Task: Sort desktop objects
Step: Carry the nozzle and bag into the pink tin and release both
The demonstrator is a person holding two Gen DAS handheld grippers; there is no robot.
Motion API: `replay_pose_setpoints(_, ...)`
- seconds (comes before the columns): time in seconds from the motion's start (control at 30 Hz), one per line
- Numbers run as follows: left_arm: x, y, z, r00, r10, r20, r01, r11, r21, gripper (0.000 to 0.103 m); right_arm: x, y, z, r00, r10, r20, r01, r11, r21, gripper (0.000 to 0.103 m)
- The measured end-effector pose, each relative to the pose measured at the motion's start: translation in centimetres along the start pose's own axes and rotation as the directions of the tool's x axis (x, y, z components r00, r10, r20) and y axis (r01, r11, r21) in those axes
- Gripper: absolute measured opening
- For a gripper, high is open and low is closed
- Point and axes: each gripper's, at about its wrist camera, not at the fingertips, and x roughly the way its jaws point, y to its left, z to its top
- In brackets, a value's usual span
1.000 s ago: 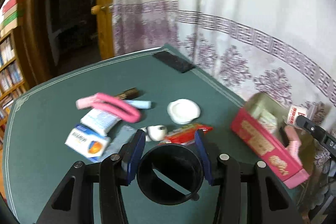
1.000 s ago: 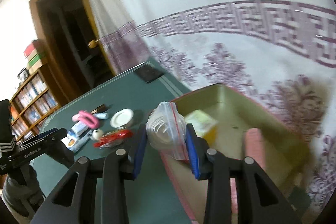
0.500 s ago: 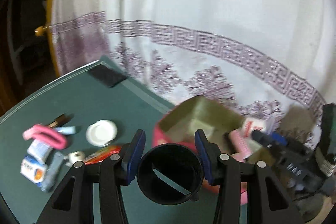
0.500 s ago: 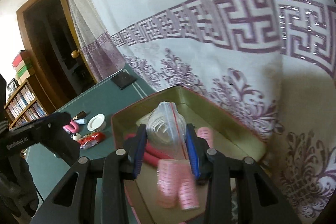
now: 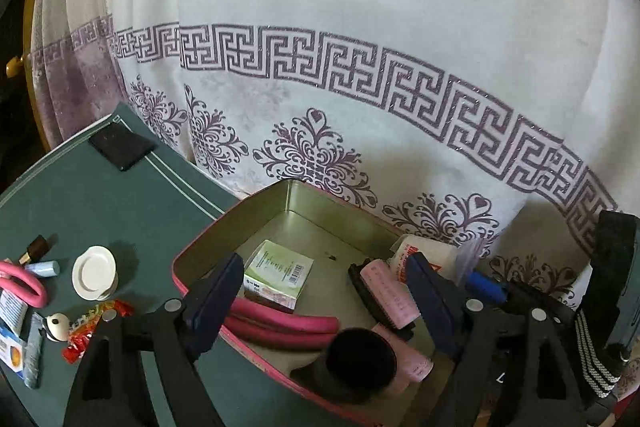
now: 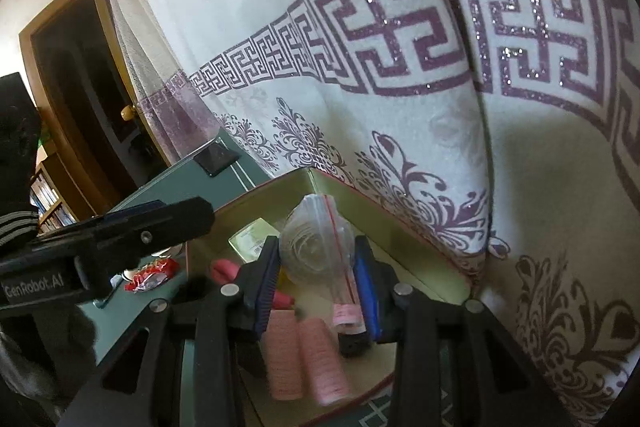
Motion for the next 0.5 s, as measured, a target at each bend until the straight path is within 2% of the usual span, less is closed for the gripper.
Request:
replay_pose_setpoints(0.33,-0.9,2.4,-0.8,0.997,0.07,0.021,-0.07,0.997,-0.027,0.085,0.5,0.3,-0.2,1.0,-0.006,-0.01,0.006,1.0,-0.001,0.04)
replay_pose_setpoints(0.5,-1.4,3.6,-1.5,0.995,0.095,0.012,-0.094,0.994,-0.051,0.085,0.9,0.5,-0.4,0.999,0.006,-0.034,-0.005,1.0,0.01,0.043)
